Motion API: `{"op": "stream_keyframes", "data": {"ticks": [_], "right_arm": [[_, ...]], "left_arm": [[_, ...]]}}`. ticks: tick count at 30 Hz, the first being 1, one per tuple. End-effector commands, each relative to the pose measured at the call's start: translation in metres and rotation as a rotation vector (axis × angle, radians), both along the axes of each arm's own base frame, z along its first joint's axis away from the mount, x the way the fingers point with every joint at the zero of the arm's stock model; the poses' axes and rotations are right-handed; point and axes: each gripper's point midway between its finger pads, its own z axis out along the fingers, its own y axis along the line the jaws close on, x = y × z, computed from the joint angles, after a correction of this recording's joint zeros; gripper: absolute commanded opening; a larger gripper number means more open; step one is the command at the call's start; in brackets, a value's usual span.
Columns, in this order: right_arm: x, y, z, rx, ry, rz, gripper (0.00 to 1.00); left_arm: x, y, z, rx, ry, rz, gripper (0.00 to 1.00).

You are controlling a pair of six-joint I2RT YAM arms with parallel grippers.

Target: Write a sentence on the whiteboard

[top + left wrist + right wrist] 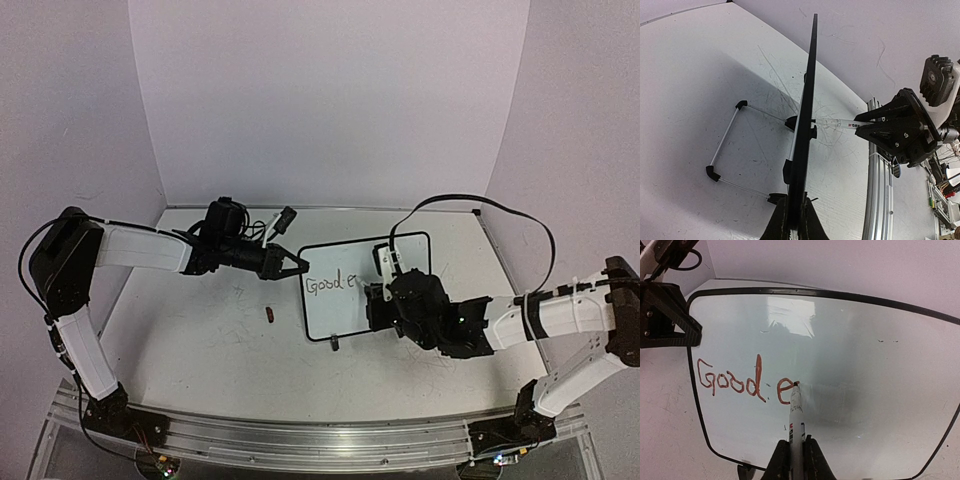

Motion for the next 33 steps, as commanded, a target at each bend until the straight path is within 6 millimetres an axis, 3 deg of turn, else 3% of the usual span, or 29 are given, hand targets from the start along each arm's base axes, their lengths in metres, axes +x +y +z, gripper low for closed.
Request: {"op": "stream_keyframes", "data": {"ticks": [1, 16, 33], "right_arm": [[0.005, 0.002, 0.013, 0.043, -0.006, -0.036, 0.0], [-0.006, -0.004, -0.007, 0.055, 0.062, -0.026, 0.0], [-0.011, -0.006, -0.014, 0.053, 0.083, -0.031, 0.0]], "left_arm": [[0.001, 0.003, -0.012, 0.059, 0.006, 0.032, 0.0], [0.001, 0.003, -0.012, 0.058, 0.006, 0.031, 0.0], [0.0, 0.002, -0.01, 0.056, 0.002, 0.029, 0.0]]}}
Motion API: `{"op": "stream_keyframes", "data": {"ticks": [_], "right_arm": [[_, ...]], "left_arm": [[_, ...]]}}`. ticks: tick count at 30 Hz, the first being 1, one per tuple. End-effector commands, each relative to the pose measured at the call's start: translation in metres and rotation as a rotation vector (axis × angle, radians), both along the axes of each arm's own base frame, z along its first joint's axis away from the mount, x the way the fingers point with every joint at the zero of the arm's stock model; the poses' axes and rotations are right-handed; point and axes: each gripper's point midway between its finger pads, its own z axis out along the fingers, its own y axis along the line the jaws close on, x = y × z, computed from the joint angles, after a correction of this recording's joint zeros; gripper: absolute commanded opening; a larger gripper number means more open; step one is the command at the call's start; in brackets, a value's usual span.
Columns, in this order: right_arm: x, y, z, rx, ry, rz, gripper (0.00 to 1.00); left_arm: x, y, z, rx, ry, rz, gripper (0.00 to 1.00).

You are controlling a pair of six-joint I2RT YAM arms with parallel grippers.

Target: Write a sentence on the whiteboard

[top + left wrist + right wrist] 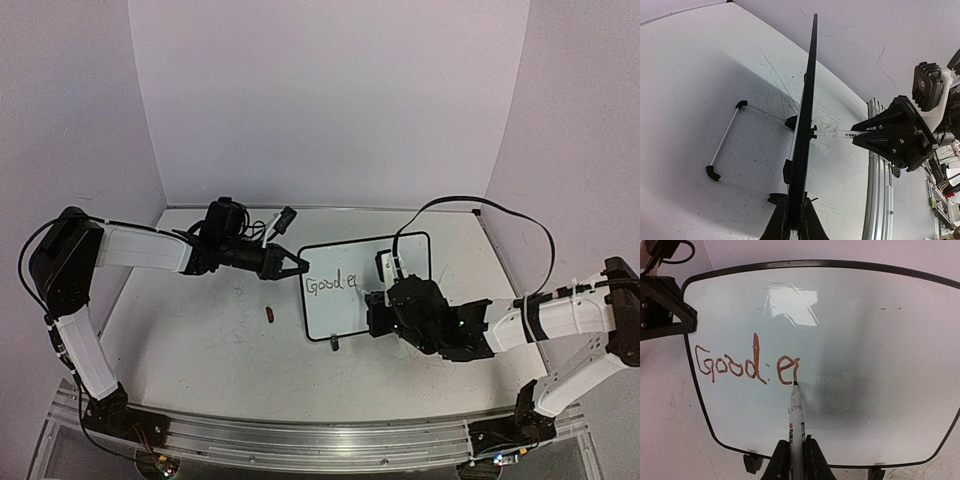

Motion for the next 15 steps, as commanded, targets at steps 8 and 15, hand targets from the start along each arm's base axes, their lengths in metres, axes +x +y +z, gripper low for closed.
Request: {"op": "stream_keyframes", "data": {"ticks": [8, 15], "right_arm": [[0.003, 0.001, 0.017, 0.043, -0.04, -0.013, 0.0], [0.009, 0.002, 0.027, 0.052, -0.078, -0.036, 0.0]], "left_arm": [[-0.001, 0.003, -0.011, 0.058, 0.002, 0.03, 0.0], [-0.001, 0.003, -0.009, 0.055, -0.002, 0.03, 0.0]]}}
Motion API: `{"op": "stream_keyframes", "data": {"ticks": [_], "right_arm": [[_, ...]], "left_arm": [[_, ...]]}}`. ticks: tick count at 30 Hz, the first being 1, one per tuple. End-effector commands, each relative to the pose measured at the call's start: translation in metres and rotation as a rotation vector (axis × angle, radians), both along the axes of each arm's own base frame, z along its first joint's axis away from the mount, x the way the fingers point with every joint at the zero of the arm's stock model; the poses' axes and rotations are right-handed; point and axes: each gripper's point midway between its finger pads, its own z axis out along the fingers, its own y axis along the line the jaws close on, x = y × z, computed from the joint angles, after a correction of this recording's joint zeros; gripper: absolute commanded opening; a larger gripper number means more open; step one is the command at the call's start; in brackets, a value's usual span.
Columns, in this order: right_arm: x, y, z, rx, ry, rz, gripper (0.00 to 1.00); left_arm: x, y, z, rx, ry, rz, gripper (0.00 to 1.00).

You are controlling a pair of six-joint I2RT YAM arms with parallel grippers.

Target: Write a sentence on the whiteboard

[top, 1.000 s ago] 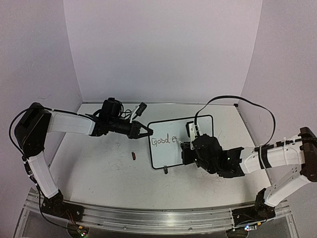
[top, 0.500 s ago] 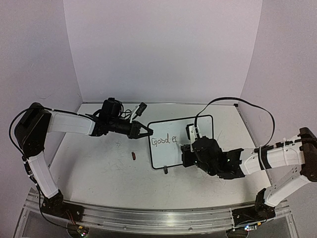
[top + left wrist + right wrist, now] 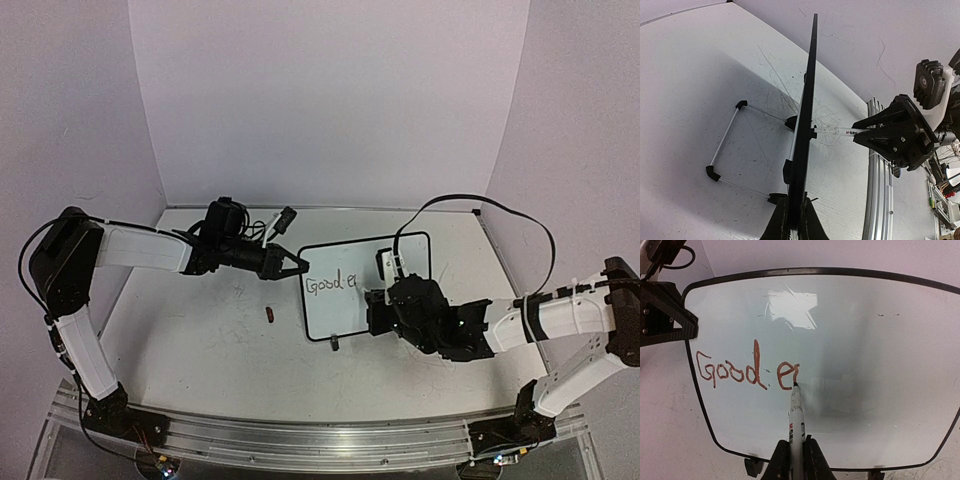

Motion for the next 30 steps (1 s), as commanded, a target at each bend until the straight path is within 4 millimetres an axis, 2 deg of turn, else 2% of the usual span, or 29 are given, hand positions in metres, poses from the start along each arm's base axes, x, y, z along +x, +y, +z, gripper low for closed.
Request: {"op": "stream_keyframes", "data": {"ticks": [1, 19, 30], "right_arm": [[0.008, 0.002, 0.024, 0.043, -0.065, -0.033, 0.0], [0.015, 0.001, 0.029, 0.023, -0.085, -0.068, 0.0], [0.009, -0.007, 0.013, 0.002, -0.028, -0.075, 0.0]], "left_arm": [[-0.001, 0.003, -0.009, 0.056, -0.003, 0.03, 0.0], [-0.002, 0.003, -0.009, 0.055, -0.004, 0.029, 0.0], [-0.001, 0.002, -0.008, 0.054, -0.003, 0.028, 0.0]]}}
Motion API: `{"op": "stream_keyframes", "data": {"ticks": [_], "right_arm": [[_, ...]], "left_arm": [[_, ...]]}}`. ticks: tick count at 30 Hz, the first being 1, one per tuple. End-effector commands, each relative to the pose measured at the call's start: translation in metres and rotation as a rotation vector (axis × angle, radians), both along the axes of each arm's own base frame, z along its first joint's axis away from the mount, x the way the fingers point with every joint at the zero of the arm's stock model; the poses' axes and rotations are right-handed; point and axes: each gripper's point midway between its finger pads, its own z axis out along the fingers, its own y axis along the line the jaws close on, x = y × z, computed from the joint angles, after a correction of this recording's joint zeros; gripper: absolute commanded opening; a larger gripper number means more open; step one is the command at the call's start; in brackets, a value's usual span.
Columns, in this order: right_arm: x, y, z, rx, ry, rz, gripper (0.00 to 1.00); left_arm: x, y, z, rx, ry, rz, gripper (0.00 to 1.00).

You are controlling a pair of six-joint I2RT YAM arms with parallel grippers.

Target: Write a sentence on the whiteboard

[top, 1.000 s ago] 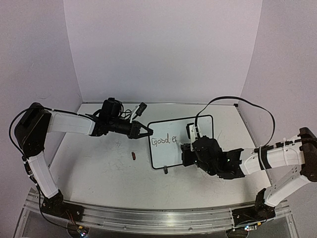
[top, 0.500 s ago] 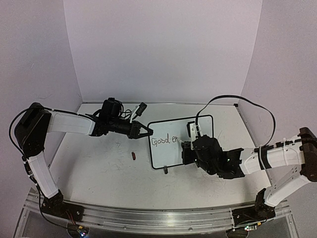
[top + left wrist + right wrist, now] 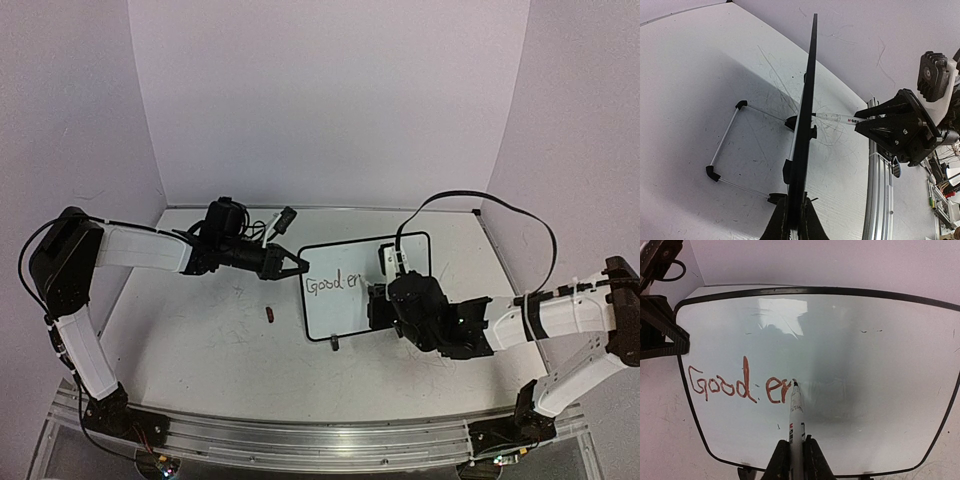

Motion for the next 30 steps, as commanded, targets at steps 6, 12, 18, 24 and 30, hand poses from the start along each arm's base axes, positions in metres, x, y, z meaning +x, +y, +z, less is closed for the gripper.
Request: {"op": "stream_keyframes", "data": {"ticks": [6, 12, 18, 24, 30], "right_arm": [[-0.003, -0.004, -0.007, 0.011, 0.039, -0.021, 0.0], [-0.006, -0.006, -0.012, 0.016, 0.062, -0.019, 0.0], [-0.007, -0.006, -0.02, 0.008, 0.08, -0.018, 0.0], [-0.009, -0.008, -0.023, 0.006, 0.091, -0.022, 0.0], [-0.01, -0.009, -0.025, 0.005, 0.1, -0.022, 0.0]], "left_arm": [[-0.001, 0.003, -0.009, 0.055, 0.0, 0.029, 0.0], [-0.001, 0.003, -0.009, 0.055, 0.0, 0.029, 0.0], [-0.001, 0.003, -0.009, 0.055, -0.001, 0.029, 0.0], [-0.002, 0.002, -0.008, 0.055, -0.003, 0.029, 0.0], [-0.002, 0.003, -0.008, 0.055, -0.005, 0.03, 0.0]]}}
